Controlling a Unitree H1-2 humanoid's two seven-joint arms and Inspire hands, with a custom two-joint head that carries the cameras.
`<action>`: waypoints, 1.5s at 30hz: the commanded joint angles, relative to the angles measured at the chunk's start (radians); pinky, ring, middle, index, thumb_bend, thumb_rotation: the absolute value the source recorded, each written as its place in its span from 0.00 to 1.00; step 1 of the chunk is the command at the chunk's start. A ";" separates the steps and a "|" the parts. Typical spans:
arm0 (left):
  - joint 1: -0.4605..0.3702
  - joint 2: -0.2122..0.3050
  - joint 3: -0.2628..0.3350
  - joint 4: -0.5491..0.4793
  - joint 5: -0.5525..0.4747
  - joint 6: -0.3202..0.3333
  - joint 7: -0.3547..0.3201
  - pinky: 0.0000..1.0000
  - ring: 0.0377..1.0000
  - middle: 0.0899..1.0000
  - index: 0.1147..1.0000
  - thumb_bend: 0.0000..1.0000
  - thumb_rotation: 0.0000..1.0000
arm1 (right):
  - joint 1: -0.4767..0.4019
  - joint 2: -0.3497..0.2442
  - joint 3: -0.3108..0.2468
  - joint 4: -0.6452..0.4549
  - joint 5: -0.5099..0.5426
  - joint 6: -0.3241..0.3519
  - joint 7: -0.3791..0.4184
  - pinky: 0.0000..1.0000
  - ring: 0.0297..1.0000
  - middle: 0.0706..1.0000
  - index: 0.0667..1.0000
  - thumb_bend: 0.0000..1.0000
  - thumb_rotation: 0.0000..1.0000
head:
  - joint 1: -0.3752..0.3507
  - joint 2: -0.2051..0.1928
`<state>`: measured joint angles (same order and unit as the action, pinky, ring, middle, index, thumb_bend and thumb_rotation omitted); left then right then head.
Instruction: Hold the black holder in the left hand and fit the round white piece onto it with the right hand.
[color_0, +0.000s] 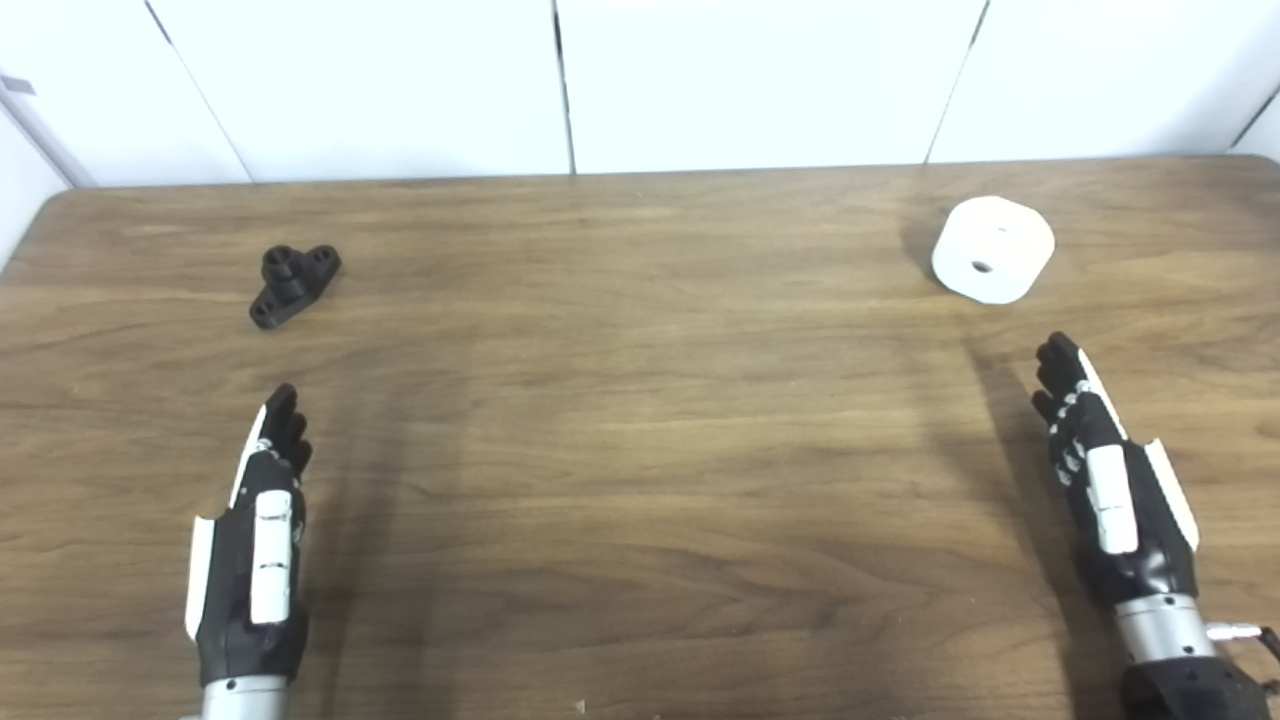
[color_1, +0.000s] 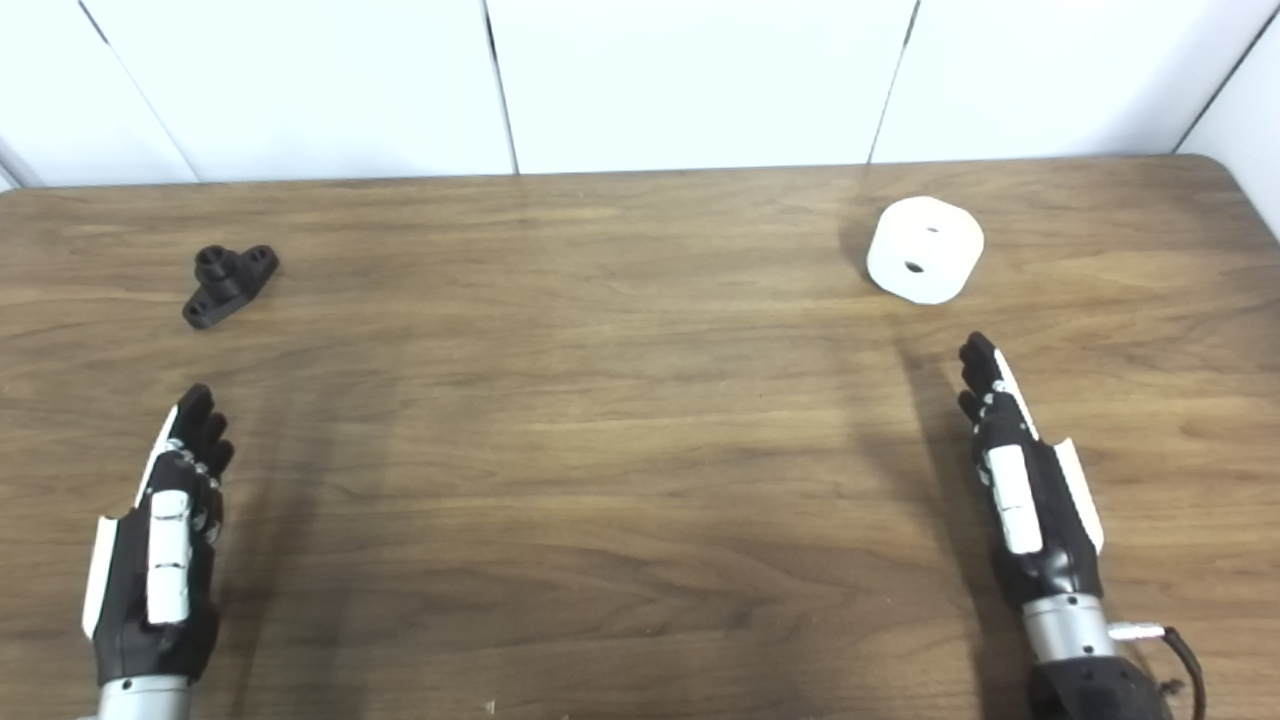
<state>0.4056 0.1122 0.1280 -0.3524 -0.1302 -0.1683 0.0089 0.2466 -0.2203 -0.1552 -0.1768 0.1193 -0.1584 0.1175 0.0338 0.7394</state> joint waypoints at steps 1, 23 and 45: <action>0.011 -0.044 -0.005 -0.021 -0.007 -0.029 0.008 1.00 1.00 1.00 0.96 0.50 0.91 | 0.021 -0.010 -0.006 0.021 0.006 0.000 0.003 1.00 0.99 0.98 0.98 0.60 1.00 | 0.001 0.001; 0.030 -0.048 -0.048 0.033 0.032 -0.076 0.012 1.00 1.00 1.00 0.93 0.43 0.83 | 0.030 -0.030 -0.007 0.093 -0.005 -0.079 0.019 1.00 1.00 0.99 0.99 0.60 1.00 | 0.116 -0.143; 0.014 -0.067 -0.091 0.130 0.120 -0.165 0.071 1.00 1.00 0.98 0.91 0.43 0.77 | 0.003 -0.057 -0.009 0.203 0.047 -0.124 0.071 1.00 1.00 1.00 1.00 0.52 1.00 | 0.200 -0.263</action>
<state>0.4148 0.1034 0.0467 -0.2356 -0.0311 -0.3162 0.0689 0.2178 -0.2965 -0.1739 -0.0717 0.1651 -0.2667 0.1873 0.2393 0.4755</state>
